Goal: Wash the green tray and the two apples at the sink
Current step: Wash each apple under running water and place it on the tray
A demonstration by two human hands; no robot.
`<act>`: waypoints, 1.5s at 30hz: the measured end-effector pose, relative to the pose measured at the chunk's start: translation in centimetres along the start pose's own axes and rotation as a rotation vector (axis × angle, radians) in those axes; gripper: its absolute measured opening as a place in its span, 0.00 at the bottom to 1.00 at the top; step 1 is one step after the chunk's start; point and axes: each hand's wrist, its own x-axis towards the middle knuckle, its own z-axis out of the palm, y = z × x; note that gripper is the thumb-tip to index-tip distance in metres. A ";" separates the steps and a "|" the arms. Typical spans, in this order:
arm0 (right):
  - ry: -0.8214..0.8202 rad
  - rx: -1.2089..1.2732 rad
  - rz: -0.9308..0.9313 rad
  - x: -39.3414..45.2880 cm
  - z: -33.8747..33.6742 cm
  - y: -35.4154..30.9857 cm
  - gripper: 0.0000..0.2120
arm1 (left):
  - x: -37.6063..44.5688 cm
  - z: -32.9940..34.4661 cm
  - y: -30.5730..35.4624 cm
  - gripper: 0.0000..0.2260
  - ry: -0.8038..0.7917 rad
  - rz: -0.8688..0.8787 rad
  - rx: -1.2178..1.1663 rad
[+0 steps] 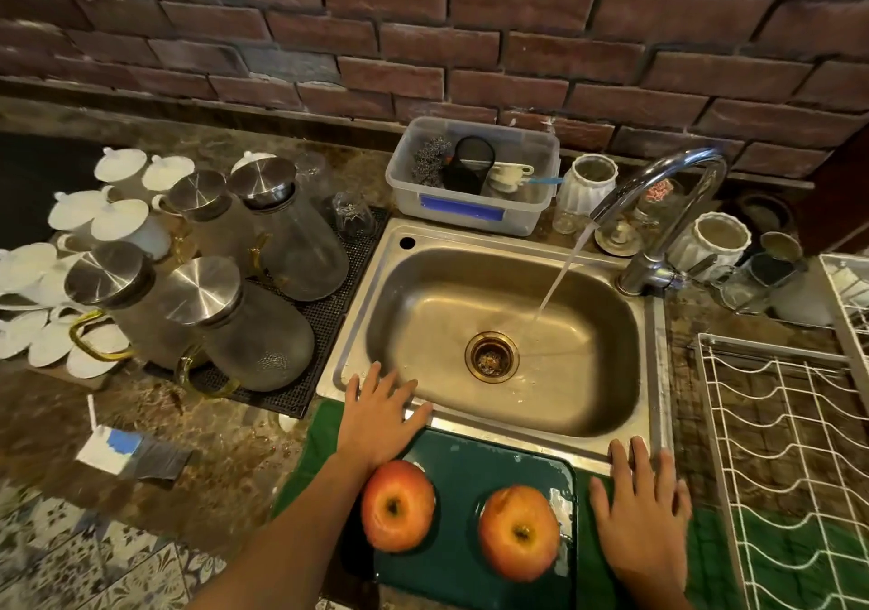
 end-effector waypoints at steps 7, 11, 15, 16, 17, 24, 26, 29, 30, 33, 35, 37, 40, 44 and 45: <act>-0.024 0.048 0.030 0.1 -0.6 -0.3 0.30 | 0.4 0.5 -0.2 0.34 -0.022 -0.003 -0.026; 0.174 0.331 0.037 2.2 -3.3 -1.1 0.23 | 0.3 0.5 -0.2 0.32 -0.008 0.001 -0.030; 0.239 0.931 0.128 7.4 -8.5 -2.6 0.21 | 0.3 0.4 -0.1 0.31 0.015 0.010 -0.037; 0.224 1.043 0.165 9.2 -10.0 -2.8 0.22 | 0.3 0.3 0.0 0.31 0.019 0.014 -0.036; 0.220 1.119 0.198 11.1 -11.3 -2.9 0.23 | 0.3 0.3 0.0 0.32 0.021 0.017 -0.035; 0.104 1.686 0.375 22.4 -17.0 -1.0 0.23 | 0.2 0.4 0.0 0.29 0.038 0.018 -0.046; 0.062 1.827 0.391 23.1 -17.9 -0.7 0.22 | 0.3 0.5 0.0 0.29 0.036 0.013 -0.048; 0.052 1.888 0.405 23.8 -18.8 -0.5 0.21 | 0.4 0.7 -0.2 0.29 0.030 0.007 -0.044; 0.049 1.892 0.418 24.1 -18.9 -0.5 0.22 | 0.4 0.7 -0.2 0.29 0.031 0.006 -0.046; 0.045 1.896 0.459 25.0 -19.3 -0.4 0.23 | 0.4 0.8 -0.2 0.29 0.041 0.007 -0.052; 0.060 1.911 0.475 25.2 -19.1 -0.4 0.21 | 0.4 0.8 -0.2 0.29 0.047 0.009 -0.052; 0.093 1.924 0.511 25.3 -18.9 -0.3 0.16 | 0.3 0.7 -0.1 0.29 0.046 0.010 -0.043; 0.120 1.921 0.565 25.6 -18.8 -0.2 0.10 | 0.3 0.6 0.0 0.29 0.046 0.008 -0.048; 0.183 1.866 0.607 26.1 -18.6 -0.1 0.10 | 0.3 0.5 0.1 0.29 0.045 0.010 -0.055; 0.196 1.852 0.609 26.2 -18.5 -0.1 0.08 | 0.2 0.4 0.1 0.29 0.048 0.010 -0.056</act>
